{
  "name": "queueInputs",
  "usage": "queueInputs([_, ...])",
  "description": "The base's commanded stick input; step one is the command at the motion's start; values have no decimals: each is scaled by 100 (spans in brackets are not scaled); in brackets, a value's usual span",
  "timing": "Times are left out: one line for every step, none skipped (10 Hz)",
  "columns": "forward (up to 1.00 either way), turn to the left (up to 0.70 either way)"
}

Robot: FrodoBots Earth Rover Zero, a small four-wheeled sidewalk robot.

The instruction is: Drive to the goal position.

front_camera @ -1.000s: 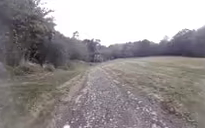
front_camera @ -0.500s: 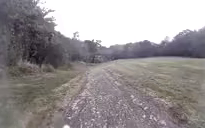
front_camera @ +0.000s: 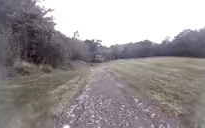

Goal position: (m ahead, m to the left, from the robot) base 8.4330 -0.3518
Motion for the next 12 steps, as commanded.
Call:
queueInputs([45,-27])
queueInputs([45,0])
queueInputs([45,0])
queueInputs([45,0])
queueInputs([45,0])
queueInputs([45,0])
queueInputs([45,0])
queueInputs([45,0])
queueInputs([45,0])
queueInputs([45,0])
queueInputs([45,0])
queueInputs([45,0])
